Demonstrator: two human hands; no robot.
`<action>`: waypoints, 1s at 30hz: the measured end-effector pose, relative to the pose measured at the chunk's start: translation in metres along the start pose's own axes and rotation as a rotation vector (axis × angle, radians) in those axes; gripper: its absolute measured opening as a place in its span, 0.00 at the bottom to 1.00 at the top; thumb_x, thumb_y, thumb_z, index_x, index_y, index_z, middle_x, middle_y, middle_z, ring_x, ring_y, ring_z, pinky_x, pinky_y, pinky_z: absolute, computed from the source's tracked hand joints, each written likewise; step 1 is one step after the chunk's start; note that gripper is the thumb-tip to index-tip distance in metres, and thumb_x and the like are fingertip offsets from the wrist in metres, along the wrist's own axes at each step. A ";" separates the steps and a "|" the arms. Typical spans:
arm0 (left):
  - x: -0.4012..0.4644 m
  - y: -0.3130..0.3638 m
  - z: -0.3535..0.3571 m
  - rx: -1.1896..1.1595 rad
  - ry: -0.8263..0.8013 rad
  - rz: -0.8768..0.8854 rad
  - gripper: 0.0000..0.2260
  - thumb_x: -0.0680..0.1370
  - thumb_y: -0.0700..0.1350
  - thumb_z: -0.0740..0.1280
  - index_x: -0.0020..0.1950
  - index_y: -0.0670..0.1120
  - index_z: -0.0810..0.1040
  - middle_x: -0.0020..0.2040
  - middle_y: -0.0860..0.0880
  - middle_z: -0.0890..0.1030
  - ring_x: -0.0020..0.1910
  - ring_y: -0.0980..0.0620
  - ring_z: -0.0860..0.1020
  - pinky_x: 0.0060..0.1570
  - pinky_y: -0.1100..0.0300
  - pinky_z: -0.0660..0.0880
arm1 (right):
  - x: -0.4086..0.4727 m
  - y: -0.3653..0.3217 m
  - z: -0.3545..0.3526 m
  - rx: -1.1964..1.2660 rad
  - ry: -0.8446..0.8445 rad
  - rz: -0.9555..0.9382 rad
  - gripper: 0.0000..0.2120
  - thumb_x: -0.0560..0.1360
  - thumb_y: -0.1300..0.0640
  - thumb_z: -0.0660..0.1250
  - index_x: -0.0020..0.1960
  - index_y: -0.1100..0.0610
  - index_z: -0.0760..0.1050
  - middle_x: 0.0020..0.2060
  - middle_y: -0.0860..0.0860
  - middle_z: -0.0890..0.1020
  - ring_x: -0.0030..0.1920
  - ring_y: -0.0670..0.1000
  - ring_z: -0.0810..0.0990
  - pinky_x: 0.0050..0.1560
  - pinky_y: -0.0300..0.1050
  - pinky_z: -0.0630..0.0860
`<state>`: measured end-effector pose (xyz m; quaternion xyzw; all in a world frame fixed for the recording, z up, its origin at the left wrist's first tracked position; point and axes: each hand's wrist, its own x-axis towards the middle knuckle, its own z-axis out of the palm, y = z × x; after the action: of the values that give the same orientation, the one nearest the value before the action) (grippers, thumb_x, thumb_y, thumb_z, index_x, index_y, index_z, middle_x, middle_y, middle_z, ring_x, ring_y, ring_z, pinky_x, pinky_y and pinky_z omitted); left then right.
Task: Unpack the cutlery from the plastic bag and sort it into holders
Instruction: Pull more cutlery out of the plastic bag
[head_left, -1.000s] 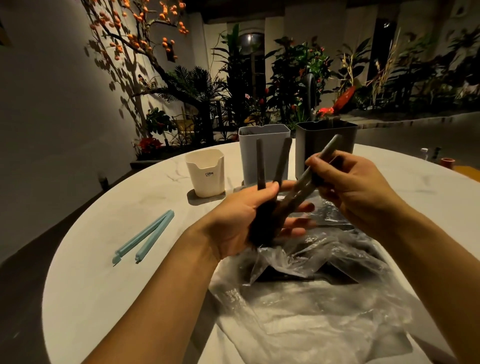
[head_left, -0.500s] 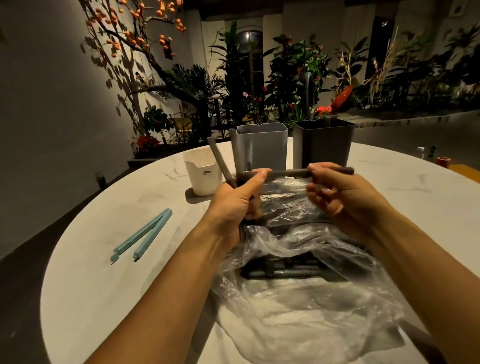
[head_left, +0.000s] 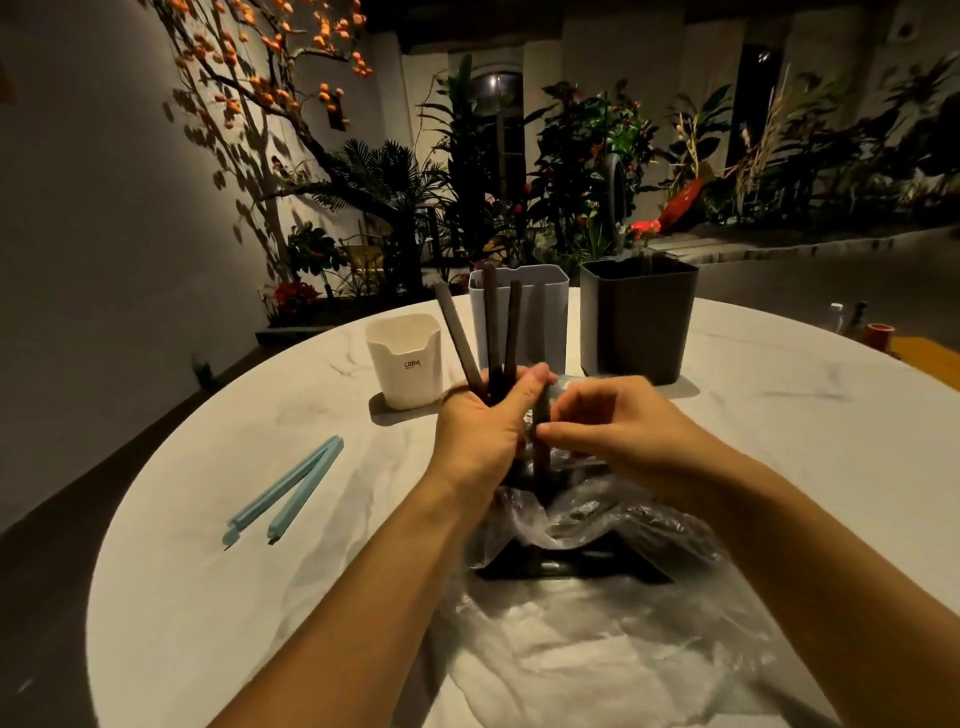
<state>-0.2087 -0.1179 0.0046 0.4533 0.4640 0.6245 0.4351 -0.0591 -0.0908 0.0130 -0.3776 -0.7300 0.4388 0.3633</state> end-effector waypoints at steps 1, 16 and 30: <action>0.001 0.001 0.000 0.038 -0.011 0.000 0.07 0.77 0.48 0.72 0.46 0.44 0.84 0.32 0.52 0.83 0.34 0.56 0.83 0.31 0.61 0.78 | 0.003 -0.003 -0.004 -0.028 0.035 -0.011 0.05 0.74 0.59 0.72 0.50 0.56 0.82 0.44 0.52 0.85 0.45 0.47 0.84 0.46 0.40 0.80; 0.042 0.055 0.037 0.294 -0.196 0.119 0.05 0.80 0.41 0.69 0.45 0.46 0.82 0.28 0.54 0.76 0.24 0.61 0.68 0.27 0.67 0.65 | 0.037 -0.066 -0.062 -0.088 0.252 -0.149 0.05 0.78 0.61 0.67 0.54 0.58 0.76 0.45 0.57 0.84 0.44 0.54 0.85 0.38 0.43 0.81; 0.130 0.123 0.107 0.270 -0.187 0.343 0.04 0.81 0.39 0.68 0.47 0.44 0.81 0.42 0.48 0.83 0.30 0.64 0.78 0.33 0.70 0.72 | 0.097 -0.112 -0.147 -0.272 0.406 -0.321 0.05 0.80 0.63 0.64 0.55 0.55 0.75 0.46 0.52 0.82 0.43 0.45 0.85 0.43 0.37 0.81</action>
<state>-0.1477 0.0039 0.1620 0.6355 0.4172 0.5767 0.2992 -0.0017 0.0107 0.1862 -0.3826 -0.7451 0.1891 0.5126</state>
